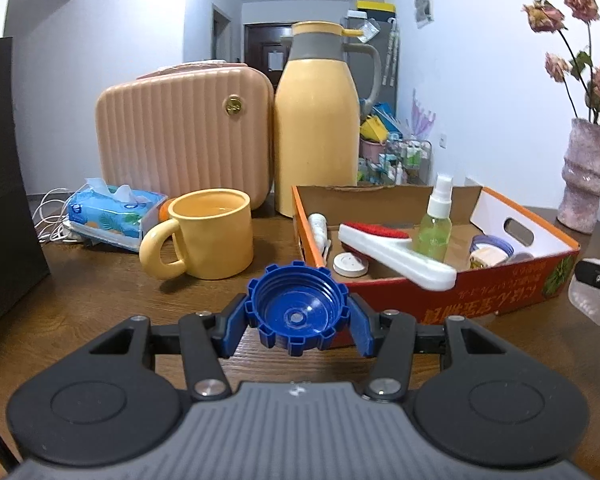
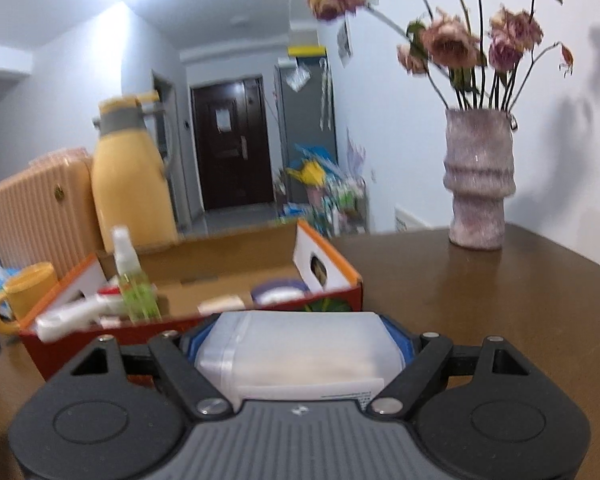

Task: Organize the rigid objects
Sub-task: 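Carry the blue cap and white plastic box over the cardboard box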

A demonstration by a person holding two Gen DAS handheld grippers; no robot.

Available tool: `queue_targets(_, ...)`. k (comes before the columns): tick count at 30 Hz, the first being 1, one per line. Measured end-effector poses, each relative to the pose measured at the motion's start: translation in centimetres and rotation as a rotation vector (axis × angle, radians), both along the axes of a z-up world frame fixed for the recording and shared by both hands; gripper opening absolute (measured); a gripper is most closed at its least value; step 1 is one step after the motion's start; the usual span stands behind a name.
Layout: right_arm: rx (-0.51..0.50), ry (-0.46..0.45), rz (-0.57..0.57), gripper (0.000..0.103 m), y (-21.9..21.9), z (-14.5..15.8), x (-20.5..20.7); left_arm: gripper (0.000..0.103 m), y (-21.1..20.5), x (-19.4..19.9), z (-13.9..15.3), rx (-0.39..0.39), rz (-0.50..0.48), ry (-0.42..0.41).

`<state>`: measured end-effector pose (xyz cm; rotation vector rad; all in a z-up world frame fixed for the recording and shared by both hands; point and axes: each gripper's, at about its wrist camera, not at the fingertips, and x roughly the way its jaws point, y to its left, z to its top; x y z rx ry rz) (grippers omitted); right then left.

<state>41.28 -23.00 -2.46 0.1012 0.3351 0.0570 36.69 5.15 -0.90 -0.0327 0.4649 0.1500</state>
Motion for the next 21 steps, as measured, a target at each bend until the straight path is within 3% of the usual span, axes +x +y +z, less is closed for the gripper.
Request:
queue_targets(6,0.038,-0.113,0.001,0.082,-0.8,1.0,-0.8,0.053,-1.1,0.0,0.9,-0.013,0.013,-0.043)
queue_targets(21,-0.013,-0.207,0.034,0.082,-0.1,0.9,0.9,0.053,-4.1,3.8,1.8,-0.056,0.008,-0.067)
